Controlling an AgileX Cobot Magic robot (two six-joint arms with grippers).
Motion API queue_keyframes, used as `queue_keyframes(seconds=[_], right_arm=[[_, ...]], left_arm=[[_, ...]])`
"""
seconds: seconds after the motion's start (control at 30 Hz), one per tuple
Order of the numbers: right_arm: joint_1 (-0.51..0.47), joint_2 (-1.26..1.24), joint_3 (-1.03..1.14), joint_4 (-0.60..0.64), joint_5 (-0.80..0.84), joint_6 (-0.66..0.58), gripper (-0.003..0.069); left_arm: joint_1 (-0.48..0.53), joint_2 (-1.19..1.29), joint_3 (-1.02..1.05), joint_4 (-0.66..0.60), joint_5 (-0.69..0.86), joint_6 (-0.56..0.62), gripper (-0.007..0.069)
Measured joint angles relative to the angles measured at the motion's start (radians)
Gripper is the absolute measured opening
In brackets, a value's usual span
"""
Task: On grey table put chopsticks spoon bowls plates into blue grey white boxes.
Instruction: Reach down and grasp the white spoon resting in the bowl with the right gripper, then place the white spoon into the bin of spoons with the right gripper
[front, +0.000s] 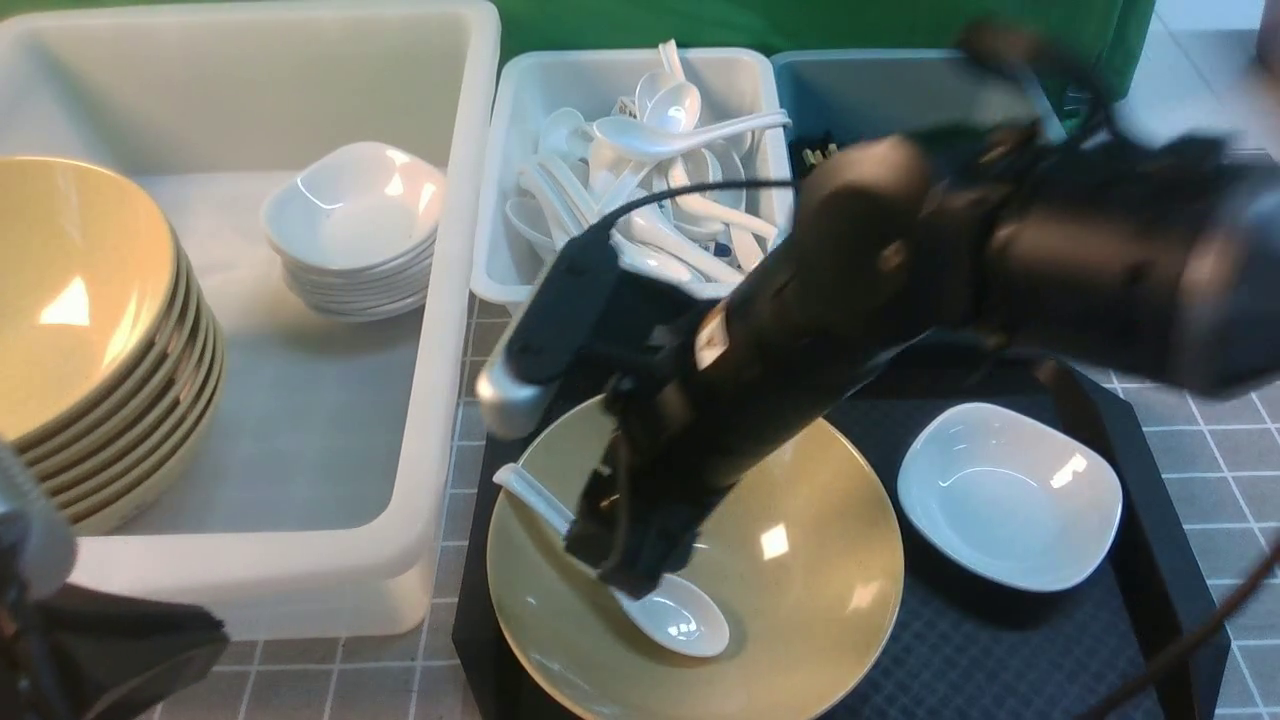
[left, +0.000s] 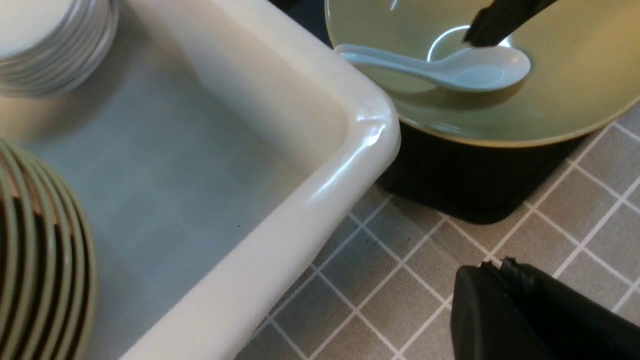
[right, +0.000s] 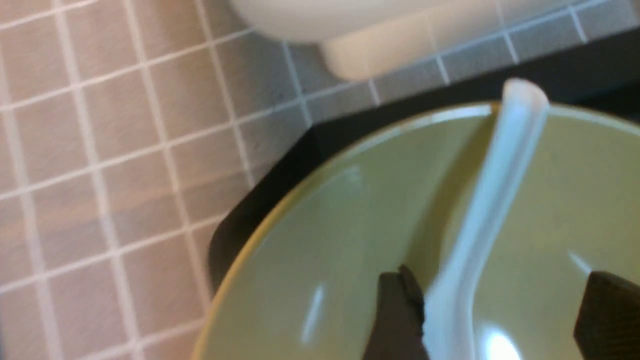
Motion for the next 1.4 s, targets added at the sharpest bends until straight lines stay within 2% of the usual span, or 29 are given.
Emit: queue_keyframes(seconds=[0.2, 0.3, 0.37, 0.53, 0.73, 0.83, 0.97, 1.07, 1.1, 1.17, 1.4], right_arm=[[0.009, 0.128, 0.001, 0.002, -0.121, -0.004, 0.0481], [0.009, 0.144, 0.001, 0.002, -0.129, -0.008, 0.045], [0.009, 0.145, 0.001, 0.002, -0.129, -0.011, 0.04], [0.009, 0.144, -0.003, 0.002, -0.099, -0.042, 0.0152], [0.008, 0.06, -0.053, -0.104, -0.032, -0.035, 0.0165], [-0.025, -0.012, -0.163, -0.198, -0.041, 0.019, 0.0165], [-0.072, -0.018, -0.25, -0.217, -0.081, 0.052, 0.0165], [-0.15, 0.012, -0.351, -0.228, -0.204, 0.128, 0.0165], [-0.158, 0.019, -0.36, -0.227, -0.212, 0.133, 0.0165], [-0.212, 0.078, -0.418, -0.228, -0.334, 0.21, 0.0165], [-0.288, 0.226, -0.507, -0.228, -0.51, 0.369, 0.0165]], left_arm=[[0.0, -0.01, 0.0, 0.007, 0.009, 0.0, -0.0011], [0.0, -0.01, 0.0, 0.007, 0.008, 0.0, -0.0011], [0.0, -0.01, 0.0, 0.007, 0.008, 0.0, -0.0011], [0.0, -0.01, 0.0, 0.007, -0.004, 0.0, -0.0011], [0.0, -0.01, 0.0, 0.007, -0.061, -0.041, -0.0011], [0.0, 0.012, 0.0, 0.007, -0.158, -0.15, -0.0011], [0.0, 0.066, 0.0, 0.0, -0.261, -0.199, -0.0011], [0.0, 0.208, -0.005, -0.011, -0.411, -0.21, -0.0011], [0.0, 0.217, -0.009, -0.011, -0.418, -0.21, -0.0011], [0.0, 0.363, -0.081, -0.008, -0.508, -0.207, -0.0011], [0.0, 0.527, -0.284, -0.007, -0.507, -0.185, -0.0011]])
